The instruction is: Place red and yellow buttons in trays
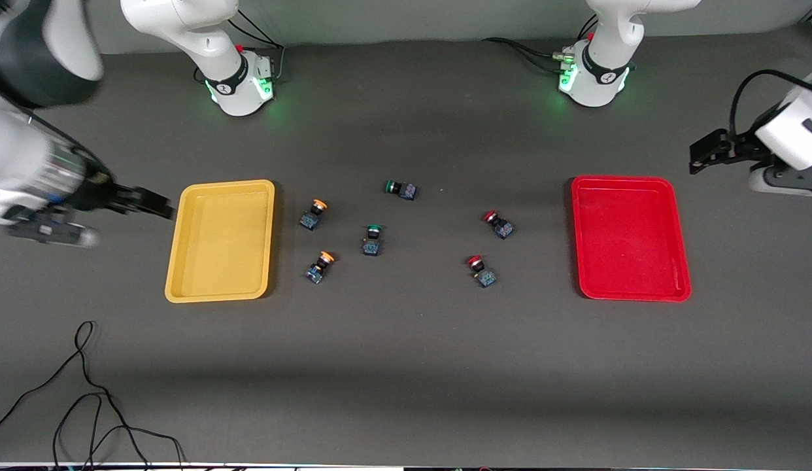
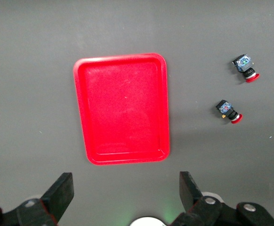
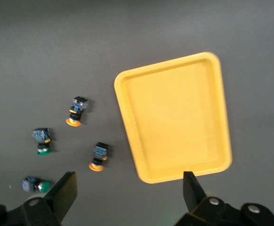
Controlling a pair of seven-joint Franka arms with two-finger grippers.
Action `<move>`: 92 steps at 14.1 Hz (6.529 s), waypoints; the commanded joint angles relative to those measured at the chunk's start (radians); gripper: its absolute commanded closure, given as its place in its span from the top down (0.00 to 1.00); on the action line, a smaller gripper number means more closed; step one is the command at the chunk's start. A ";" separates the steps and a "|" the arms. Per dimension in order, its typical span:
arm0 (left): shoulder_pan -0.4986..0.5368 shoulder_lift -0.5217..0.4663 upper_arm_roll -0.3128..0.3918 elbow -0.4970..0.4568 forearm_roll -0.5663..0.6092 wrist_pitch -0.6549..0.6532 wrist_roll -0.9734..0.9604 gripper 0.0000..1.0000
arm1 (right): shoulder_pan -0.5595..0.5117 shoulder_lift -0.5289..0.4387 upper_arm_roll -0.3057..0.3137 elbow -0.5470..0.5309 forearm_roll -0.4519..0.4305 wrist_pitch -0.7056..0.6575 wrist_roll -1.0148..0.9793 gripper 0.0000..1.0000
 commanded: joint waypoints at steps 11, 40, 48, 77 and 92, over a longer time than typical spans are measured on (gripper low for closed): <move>-0.171 0.095 -0.311 -0.163 -0.068 0.324 -1.112 1.00 | 0.195 0.128 0.087 -0.523 0.016 0.680 0.411 1.00; -0.104 0.453 -0.296 -0.086 0.081 0.422 -0.942 0.00 | 0.015 -0.003 -0.092 -0.673 0.022 0.580 0.031 0.11; 0.275 0.293 -0.284 -0.303 0.034 0.448 -0.180 0.00 | 0.023 0.040 -0.083 -0.647 0.028 0.658 0.064 1.00; -0.213 0.679 -0.273 0.056 0.197 0.721 -1.244 0.99 | 0.025 0.327 0.087 -0.224 0.024 0.563 0.289 0.00; -0.219 0.807 -0.273 0.163 0.261 0.676 -1.236 0.00 | 0.023 -0.065 -0.075 -0.290 0.016 0.352 0.051 1.00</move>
